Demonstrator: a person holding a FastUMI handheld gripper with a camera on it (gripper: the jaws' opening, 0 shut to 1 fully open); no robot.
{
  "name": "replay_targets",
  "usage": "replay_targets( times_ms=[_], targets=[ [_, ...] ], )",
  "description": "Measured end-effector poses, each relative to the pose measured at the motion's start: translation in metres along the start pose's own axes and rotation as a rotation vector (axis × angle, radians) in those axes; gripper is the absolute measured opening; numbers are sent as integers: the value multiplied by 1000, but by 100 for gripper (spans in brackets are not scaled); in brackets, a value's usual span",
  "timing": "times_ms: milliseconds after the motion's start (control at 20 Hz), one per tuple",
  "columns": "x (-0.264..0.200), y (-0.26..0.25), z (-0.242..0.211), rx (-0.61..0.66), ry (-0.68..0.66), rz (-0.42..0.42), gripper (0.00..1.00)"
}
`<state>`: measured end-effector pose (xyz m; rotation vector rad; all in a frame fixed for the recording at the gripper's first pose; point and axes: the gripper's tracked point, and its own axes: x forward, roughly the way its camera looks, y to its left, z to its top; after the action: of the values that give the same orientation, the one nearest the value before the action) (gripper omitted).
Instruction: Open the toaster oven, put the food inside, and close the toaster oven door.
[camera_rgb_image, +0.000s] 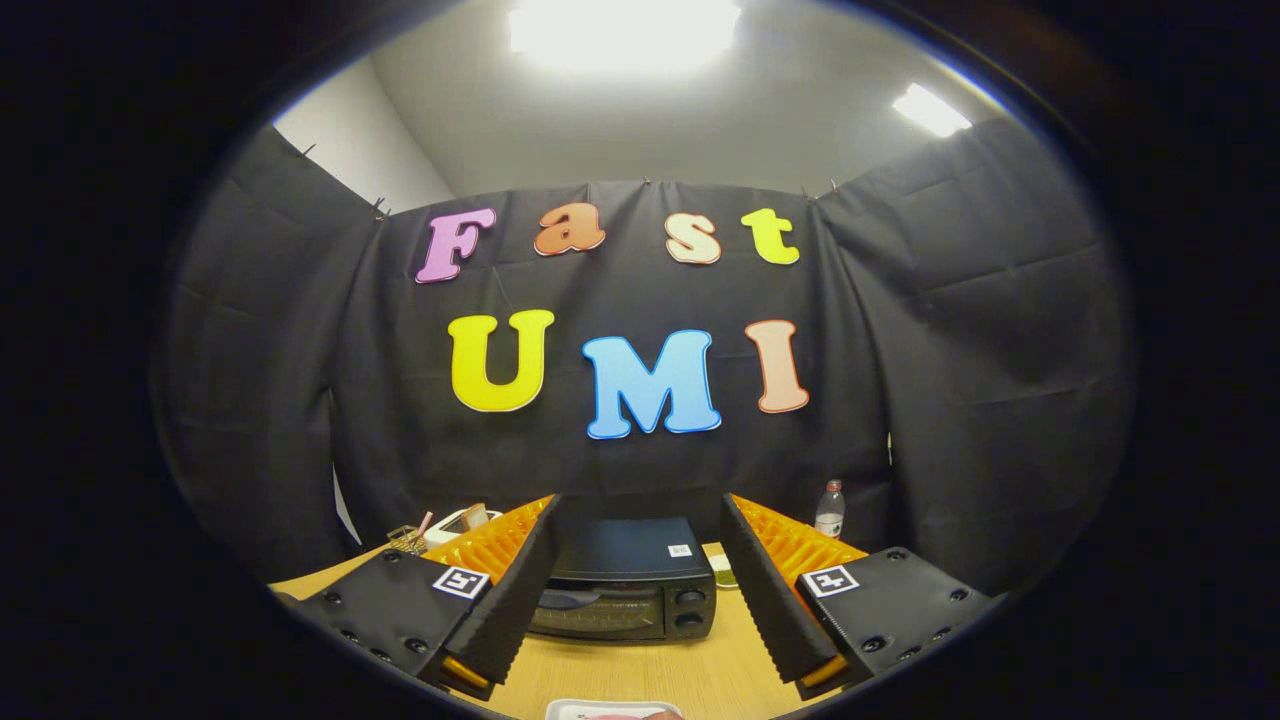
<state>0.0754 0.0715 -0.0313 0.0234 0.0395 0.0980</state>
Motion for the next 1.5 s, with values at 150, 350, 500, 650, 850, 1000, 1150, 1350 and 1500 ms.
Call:
replay_targets(
  times_ms=[150,350,500,650,850,1000,1150,1350,1500],
  targets=[
    [21,12,-17,-5,28,20,98],
    [48,32,-42,-6,73,51,98],
    [68,45,-65,-9,114,66,98],
    [82,56,-88,0,160,76,98],
    [99,64,-114,2,209,74,98],
    [109,68,-132,0,246,68,98],
    [118,72,-147,1,278,68,98],
    [128,82,-163,4,308,76,98],
    [134,87,-176,4,337,76,98]
  ],
)
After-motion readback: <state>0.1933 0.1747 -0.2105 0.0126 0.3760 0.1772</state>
